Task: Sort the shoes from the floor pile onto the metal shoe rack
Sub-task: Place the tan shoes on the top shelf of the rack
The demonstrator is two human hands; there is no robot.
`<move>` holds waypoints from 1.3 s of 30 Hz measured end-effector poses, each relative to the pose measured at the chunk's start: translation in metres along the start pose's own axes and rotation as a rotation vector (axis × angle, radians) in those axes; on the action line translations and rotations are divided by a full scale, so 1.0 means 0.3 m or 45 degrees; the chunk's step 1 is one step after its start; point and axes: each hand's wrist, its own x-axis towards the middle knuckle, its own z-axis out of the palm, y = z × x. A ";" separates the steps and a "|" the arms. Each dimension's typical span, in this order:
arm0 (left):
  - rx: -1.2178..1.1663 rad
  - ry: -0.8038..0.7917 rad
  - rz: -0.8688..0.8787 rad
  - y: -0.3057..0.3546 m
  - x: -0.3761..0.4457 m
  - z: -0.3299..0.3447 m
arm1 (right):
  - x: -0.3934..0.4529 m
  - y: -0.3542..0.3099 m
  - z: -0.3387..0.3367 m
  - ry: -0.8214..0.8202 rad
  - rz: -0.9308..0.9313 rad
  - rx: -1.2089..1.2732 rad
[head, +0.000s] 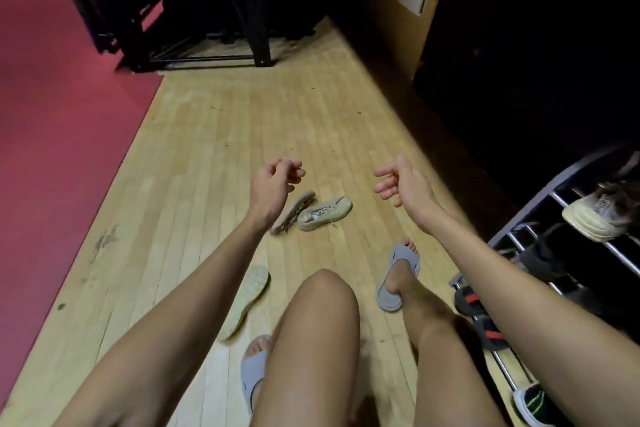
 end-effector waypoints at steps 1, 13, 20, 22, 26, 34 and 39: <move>0.012 0.022 -0.025 -0.039 0.004 -0.038 | 0.010 0.009 0.048 -0.037 0.022 -0.005; 0.077 0.192 -0.359 -0.479 0.062 -0.276 | 0.149 0.212 0.448 -0.250 0.175 -0.054; 0.120 0.246 -0.533 -0.722 0.135 -0.310 | 0.266 0.402 0.585 -0.255 0.144 -0.139; 0.138 0.249 -0.575 -0.792 0.158 -0.313 | 0.301 0.462 0.619 -0.314 0.186 -0.150; 0.148 0.258 -0.649 -0.919 0.220 -0.298 | 0.374 0.581 0.684 -0.416 0.308 -0.141; 0.248 0.179 -0.721 -1.136 0.414 -0.214 | 0.545 0.783 0.806 -0.477 0.485 -0.172; 0.511 0.094 -0.657 -1.284 0.569 -0.167 | 0.674 0.901 0.879 -0.483 0.582 -0.161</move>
